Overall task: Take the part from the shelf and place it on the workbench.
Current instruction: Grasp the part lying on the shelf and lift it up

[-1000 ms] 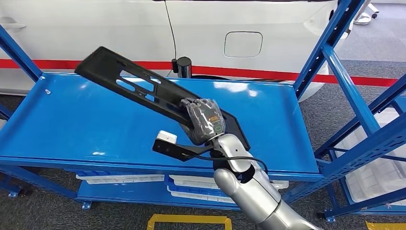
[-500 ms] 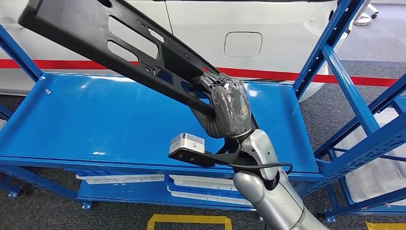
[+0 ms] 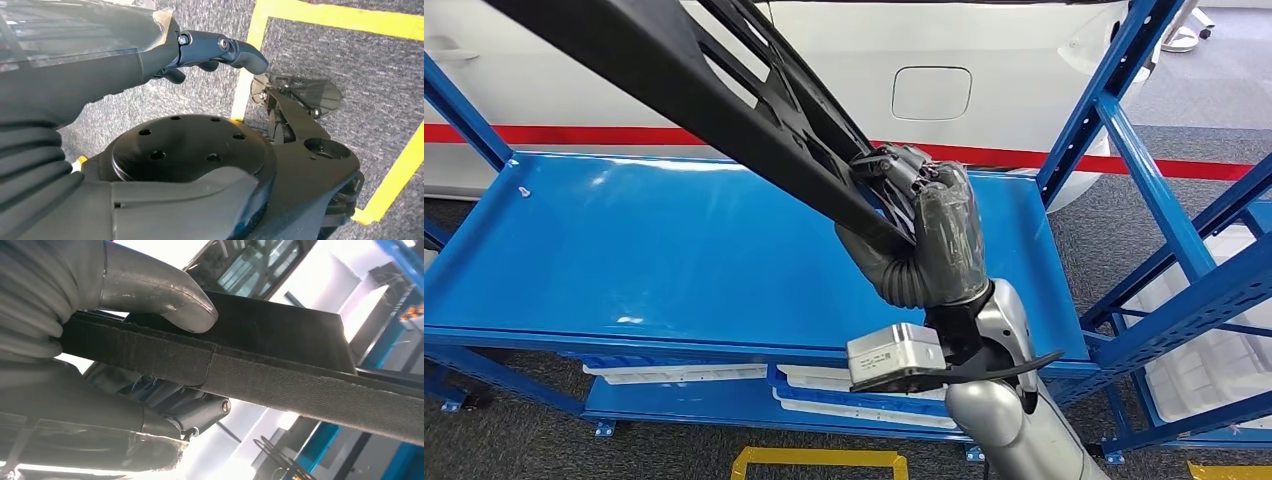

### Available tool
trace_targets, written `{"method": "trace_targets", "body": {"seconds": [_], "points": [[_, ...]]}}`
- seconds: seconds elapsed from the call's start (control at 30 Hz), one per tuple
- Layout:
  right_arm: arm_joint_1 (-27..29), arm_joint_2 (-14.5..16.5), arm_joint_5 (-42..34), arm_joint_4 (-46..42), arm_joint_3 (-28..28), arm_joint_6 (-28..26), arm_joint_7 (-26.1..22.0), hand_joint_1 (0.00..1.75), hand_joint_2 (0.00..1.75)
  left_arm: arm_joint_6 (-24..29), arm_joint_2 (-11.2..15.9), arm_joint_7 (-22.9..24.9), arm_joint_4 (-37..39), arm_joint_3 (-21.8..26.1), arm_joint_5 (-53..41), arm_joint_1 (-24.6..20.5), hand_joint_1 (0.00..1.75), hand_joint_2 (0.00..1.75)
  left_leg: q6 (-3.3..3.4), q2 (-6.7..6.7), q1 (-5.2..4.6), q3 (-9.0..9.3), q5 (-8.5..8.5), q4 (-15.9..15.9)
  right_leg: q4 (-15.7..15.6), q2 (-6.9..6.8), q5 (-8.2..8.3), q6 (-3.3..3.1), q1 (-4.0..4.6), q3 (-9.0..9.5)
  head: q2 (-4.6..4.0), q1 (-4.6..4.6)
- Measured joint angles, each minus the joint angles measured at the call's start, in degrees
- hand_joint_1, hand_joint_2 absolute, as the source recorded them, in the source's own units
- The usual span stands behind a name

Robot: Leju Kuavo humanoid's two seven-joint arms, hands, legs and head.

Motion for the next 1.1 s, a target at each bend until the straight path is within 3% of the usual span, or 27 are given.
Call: {"method": "trace_targets", "body": {"seconds": [0.33,0.4,0.53,0.57,0.67,0.7,0.83,0.87,0.93,0.97,1.0,1.1], "points": [[2.4,0.0,-45.6,-0.8,0.3,16.9,-7.8,1.75,1.75,-0.2,0.4,0.7,-0.2,0.4,1.2,-0.2,0.0,1.75,0.0,-0.04,-0.01,0.0,-0.01,0.0,0.0,-0.01,-0.05,0.07,-0.01,0.02,0.0,-0.01],[3.2,0.0,-48.8,-1.3,0.5,18.6,-8.2,1.75,1.75,-0.3,0.4,0.3,-0.4,0.5,1.6,-0.3,0.0,1.75,0.17,-0.05,-0.12,-0.01,-0.17,0.1,-0.2,-0.02,-0.06,0.26,-0.16,0.09,0.0,0.0],[4.7,-0.2,-50.9,-2.9,0.7,20.3,-8.4,1.75,1.75,-1.2,0.4,-0.1,-0.5,1.0,2.4,-0.2,0.0,1.75,1.49,0.0,-0.21,0.84,0.39,-1.2,0.2,-0.06,-0.39,1.06,-0.56,0.35,0.0,-0.02],[5.0,-0.4,-51.1,-3.2,0.7,20.5,-8.5,1.75,1.75,-1.4,0.4,-0.2,-0.5,1.0,2.4,-0.2,0.0,1.75,1.67,0.1,-0.08,1.15,0.69,-1.8,1.9,-0.04,-1.5,0.9,-0.56,-0.33,0.0,0.0],[5.9,-1.3,-51.4,-3.5,0.8,20.8,-8.9,1.75,1.75,-1.7,0.4,-0.3,-0.5,1.3,2.3,-0.1,0.0,1.75,1.95,0.21,0.0,1.26,1.07,-2.4,11.3,0.01,-6.31,0.18,-0.67,-4.69,0.0,0.09],[6.1,-1.5,-51.4,-3.5,0.8,20.8,-9.0,1.75,1.75,-1.7,0.4,-0.3,-0.5,1.3,2.3,-0.1,0.0,1.75,1.93,0.21,0.0,1.21,1.08,-2.3,13.4,0.01,-7.15,0.11,-0.71,-5.65,0.0,0.09],[6.6,-1.8,-51.4,-3.5,0.8,20.8,-9.1,1.75,1.75,-1.8,0.4,-0.3,-0.5,1.3,2.3,-0.1,0.0,1.75,1.83,0.2,0.03,1.08,1.15,-2.3,15.9,0.0,-7.76,0.37,-0.85,-6.84,0.0,0.1],[6.9,-2.1,-51.3,-3.5,0.7,20.9,-9.3,1.75,1.75,-1.8,0.4,-0.3,-0.5,1.4,2.3,-0.1,0.0,1.75,1.63,0.18,0.14,0.95,1.26,-2.3,15.0,-0.01,-6.93,1.05,-1.12,-6.4,0.0,0.1],[7.7,-2.5,-51.0,-3.6,0.6,21.1,-9.8,1.75,1.75,-1.9,0.5,-0.4,-0.5,1.5,2.1,-0.2,0.0,1.75,0.49,0.05,0.33,0.31,1.45,-1.5,8.0,0.01,-3.19,2.97,-1.97,-2.71,0.0,0.14],[8.0,-2.7,-50.8,-3.7,0.4,21.3,-10.0,1.75,1.75,-2.0,0.6,-0.3,-0.5,1.6,1.9,-0.2,0.0,1.75,-0.16,-0.06,0.38,-0.03,1.55,-0.9,4.2,0.11,-1.35,3.54,-2.36,-0.96,0.0,0.16],[8.2,-2.8,-50.6,-3.8,0.3,21.3,-10.1,1.75,1.75,-2.0,0.7,-0.3,-0.6,1.7,1.9,-0.2,0.0,1.75,-0.72,-0.18,0.35,-0.32,1.63,-0.5,2.2,0.24,-0.41,3.43,-2.5,-0.05,0.0,0.16],[8.6,-2.7,-50.0,-4.0,-0.1,21.4,-10.1,1.75,1.75,-1.9,0.9,-0.2,-0.7,1.8,1.7,-0.2,0.0,1.75,-1.57,-0.31,0.71,-0.77,1.54,0.0,2.6,0.36,-0.1,1.45,-2.46,-1.18,0.0,0.1]]}}
